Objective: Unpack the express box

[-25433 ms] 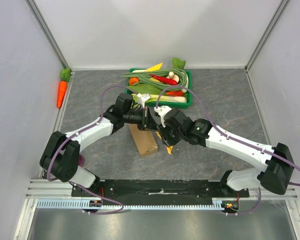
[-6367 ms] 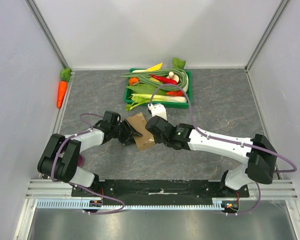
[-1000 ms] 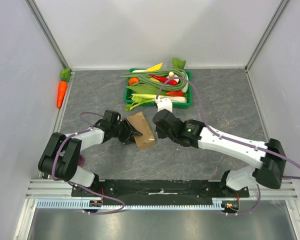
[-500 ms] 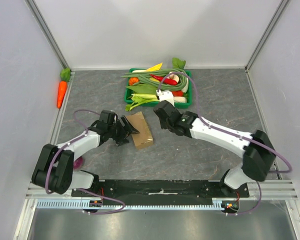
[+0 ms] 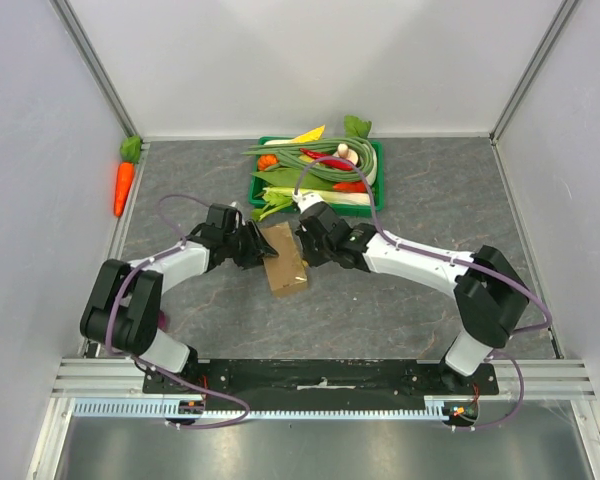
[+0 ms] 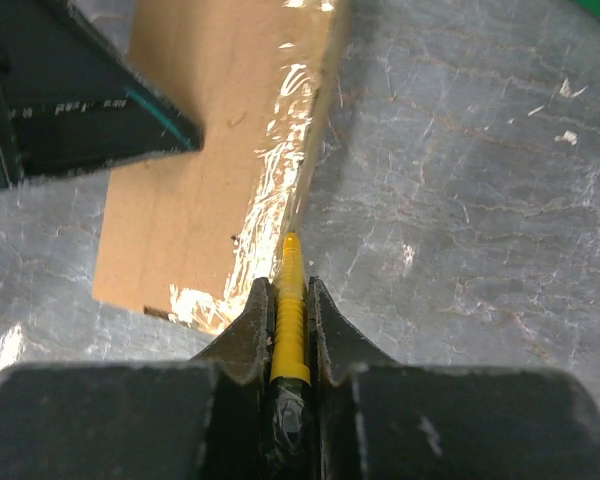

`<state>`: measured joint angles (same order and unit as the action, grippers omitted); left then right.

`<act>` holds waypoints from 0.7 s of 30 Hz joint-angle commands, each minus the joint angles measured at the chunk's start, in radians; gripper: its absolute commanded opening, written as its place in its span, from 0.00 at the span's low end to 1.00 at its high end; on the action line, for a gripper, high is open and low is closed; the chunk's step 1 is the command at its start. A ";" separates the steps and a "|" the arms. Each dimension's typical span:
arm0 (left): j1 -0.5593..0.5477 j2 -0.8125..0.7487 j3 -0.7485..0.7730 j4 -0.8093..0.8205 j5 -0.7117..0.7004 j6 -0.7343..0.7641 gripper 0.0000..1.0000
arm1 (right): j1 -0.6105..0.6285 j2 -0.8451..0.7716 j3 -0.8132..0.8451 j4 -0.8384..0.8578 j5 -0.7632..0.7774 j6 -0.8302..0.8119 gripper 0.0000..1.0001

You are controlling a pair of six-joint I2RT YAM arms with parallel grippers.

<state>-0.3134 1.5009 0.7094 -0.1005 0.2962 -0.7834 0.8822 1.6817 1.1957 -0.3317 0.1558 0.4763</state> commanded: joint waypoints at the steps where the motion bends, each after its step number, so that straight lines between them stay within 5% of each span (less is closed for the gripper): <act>1: -0.004 0.103 0.048 0.051 0.127 0.156 0.47 | 0.023 -0.066 -0.039 0.056 -0.153 -0.018 0.00; 7: -0.049 0.068 0.025 0.018 0.150 0.286 0.45 | 0.077 -0.212 -0.113 0.008 -0.086 -0.047 0.00; 11: -0.047 -0.026 0.025 -0.063 -0.001 0.248 0.60 | 0.072 -0.290 -0.090 -0.131 0.193 -0.034 0.00; 15: -0.049 -0.170 -0.004 -0.168 -0.123 0.191 0.74 | 0.032 -0.315 -0.045 -0.127 0.314 -0.065 0.00; 18: -0.049 -0.331 -0.066 -0.198 -0.144 0.122 0.74 | -0.020 -0.251 0.013 -0.057 0.262 -0.120 0.00; 21: -0.050 -0.445 -0.148 -0.238 -0.106 0.037 0.62 | -0.046 -0.151 0.086 0.025 0.211 -0.163 0.00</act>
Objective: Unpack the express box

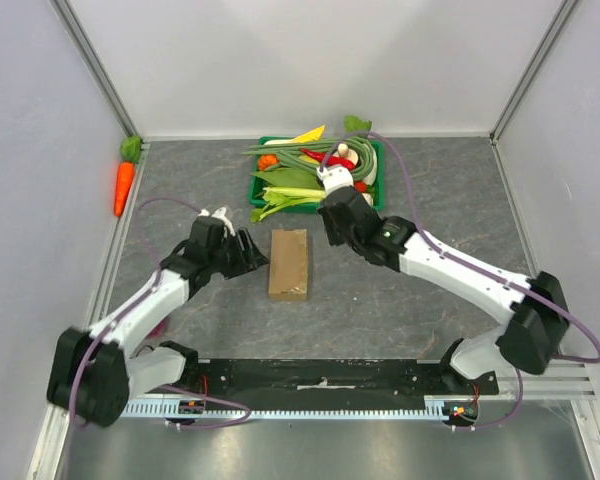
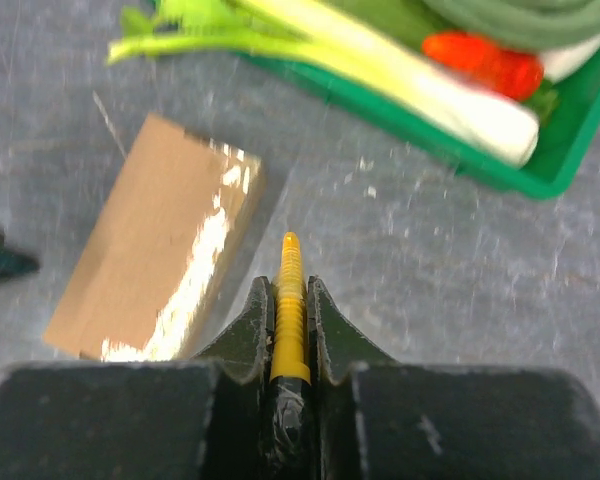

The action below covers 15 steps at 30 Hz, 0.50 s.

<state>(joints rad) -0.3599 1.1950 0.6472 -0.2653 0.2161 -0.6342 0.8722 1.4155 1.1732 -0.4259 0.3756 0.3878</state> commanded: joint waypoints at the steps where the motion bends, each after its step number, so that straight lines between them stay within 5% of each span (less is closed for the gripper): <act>1: -0.007 -0.202 -0.109 -0.084 -0.008 -0.136 0.58 | -0.044 0.144 0.130 0.133 -0.017 -0.078 0.00; 6: -0.025 -0.357 -0.242 -0.109 0.074 -0.251 0.39 | -0.070 0.327 0.279 0.167 -0.069 -0.115 0.00; 15: -0.097 -0.313 -0.313 -0.039 0.068 -0.278 0.34 | -0.087 0.490 0.398 0.170 -0.115 -0.112 0.00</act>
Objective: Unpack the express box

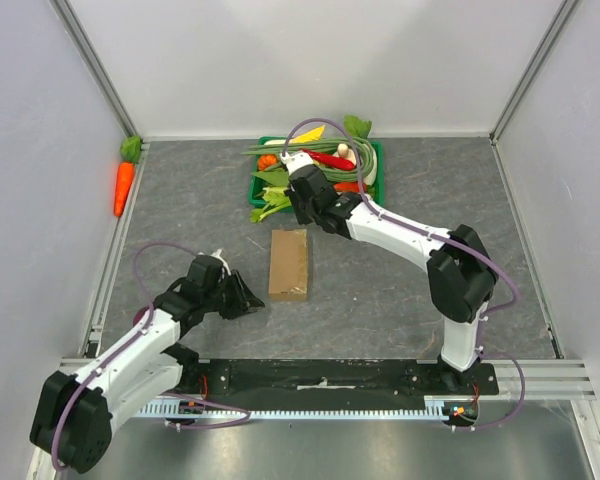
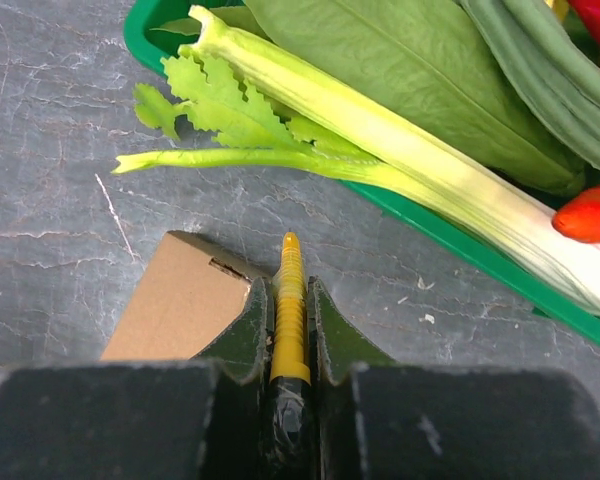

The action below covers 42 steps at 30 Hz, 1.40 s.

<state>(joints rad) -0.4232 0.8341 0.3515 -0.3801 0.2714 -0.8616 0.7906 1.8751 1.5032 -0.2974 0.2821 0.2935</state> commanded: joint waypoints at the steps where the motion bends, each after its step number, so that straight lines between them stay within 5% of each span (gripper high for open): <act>1: -0.040 0.066 -0.020 0.099 0.014 -0.053 0.34 | -0.005 0.039 0.069 0.043 -0.018 -0.020 0.00; 10: -0.120 0.262 -0.006 0.357 -0.037 -0.195 0.32 | -0.005 0.047 -0.009 0.035 -0.049 -0.008 0.00; 20: -0.117 0.293 0.141 0.233 -0.238 -0.149 0.33 | -0.005 -0.216 -0.251 -0.029 -0.121 0.081 0.00; 31: -0.097 0.517 0.318 0.320 -0.167 -0.062 0.33 | 0.027 -0.523 -0.495 -0.140 -0.158 0.196 0.00; 42: -0.063 0.766 0.584 0.337 -0.051 0.061 0.34 | 0.081 -0.611 -0.575 -0.194 -0.164 0.216 0.00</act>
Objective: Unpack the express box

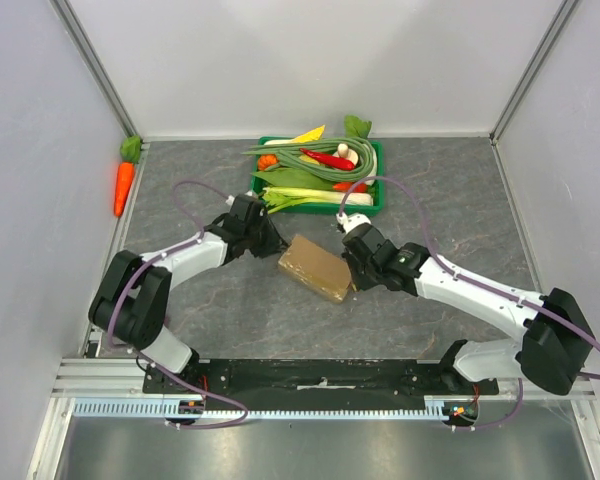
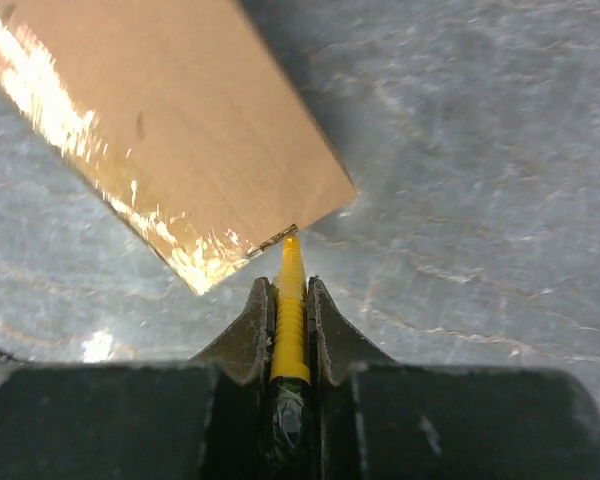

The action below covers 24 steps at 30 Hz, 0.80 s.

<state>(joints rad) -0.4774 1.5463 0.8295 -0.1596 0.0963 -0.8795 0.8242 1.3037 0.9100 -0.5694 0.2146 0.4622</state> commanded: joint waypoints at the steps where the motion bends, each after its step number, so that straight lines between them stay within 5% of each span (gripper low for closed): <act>1: -0.004 0.079 0.135 0.117 0.132 0.091 0.35 | 0.059 -0.038 0.023 0.078 -0.106 0.049 0.00; 8: 0.060 0.161 0.214 0.088 0.161 0.143 0.38 | 0.101 -0.014 0.066 0.080 -0.095 0.055 0.00; 12: 0.091 0.161 0.269 -0.050 0.043 0.158 0.42 | 0.101 -0.049 0.075 0.027 -0.070 0.040 0.00; 16: 0.112 0.078 0.229 -0.055 0.037 0.181 0.56 | 0.104 -0.135 0.090 0.011 -0.099 -0.006 0.00; 24: 0.080 -0.035 0.107 -0.026 0.223 0.191 0.66 | 0.105 -0.087 0.110 0.178 -0.092 -0.046 0.00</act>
<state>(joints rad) -0.3683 1.5650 1.0111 -0.2073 0.2188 -0.7231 0.9211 1.1790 1.0012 -0.5144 0.1242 0.4496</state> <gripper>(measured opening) 0.655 0.133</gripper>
